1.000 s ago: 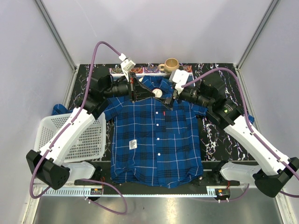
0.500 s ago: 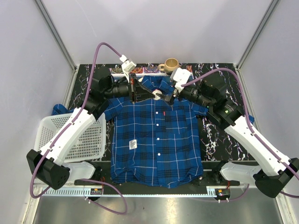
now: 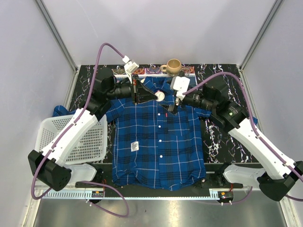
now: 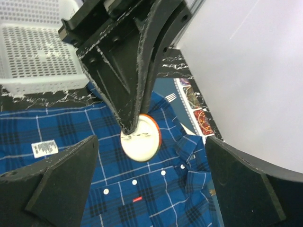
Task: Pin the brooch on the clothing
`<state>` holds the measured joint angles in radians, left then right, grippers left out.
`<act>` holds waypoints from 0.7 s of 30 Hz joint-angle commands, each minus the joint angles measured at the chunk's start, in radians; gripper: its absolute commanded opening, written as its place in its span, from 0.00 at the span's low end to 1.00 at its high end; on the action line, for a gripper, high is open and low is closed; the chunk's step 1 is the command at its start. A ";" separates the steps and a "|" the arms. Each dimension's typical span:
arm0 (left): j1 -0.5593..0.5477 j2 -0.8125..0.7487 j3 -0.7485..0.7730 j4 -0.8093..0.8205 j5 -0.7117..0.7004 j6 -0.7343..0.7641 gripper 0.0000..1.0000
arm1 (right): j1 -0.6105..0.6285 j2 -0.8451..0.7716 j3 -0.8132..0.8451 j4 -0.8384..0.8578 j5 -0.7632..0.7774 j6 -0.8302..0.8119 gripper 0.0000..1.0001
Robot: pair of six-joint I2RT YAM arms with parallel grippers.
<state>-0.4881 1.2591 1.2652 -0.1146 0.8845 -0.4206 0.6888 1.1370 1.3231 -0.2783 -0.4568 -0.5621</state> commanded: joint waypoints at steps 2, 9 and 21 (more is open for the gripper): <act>0.002 -0.009 0.017 0.029 0.010 -0.024 0.00 | 0.017 0.026 0.064 -0.070 -0.036 -0.068 1.00; 0.002 -0.015 0.016 0.024 0.010 -0.024 0.00 | 0.035 0.029 0.039 -0.002 0.044 -0.082 1.00; 0.002 -0.012 0.017 0.023 0.011 -0.029 0.00 | 0.044 0.023 0.004 0.119 0.188 -0.102 1.00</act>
<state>-0.4881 1.2602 1.2652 -0.1173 0.8848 -0.4240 0.7212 1.1721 1.3357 -0.2577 -0.3466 -0.6331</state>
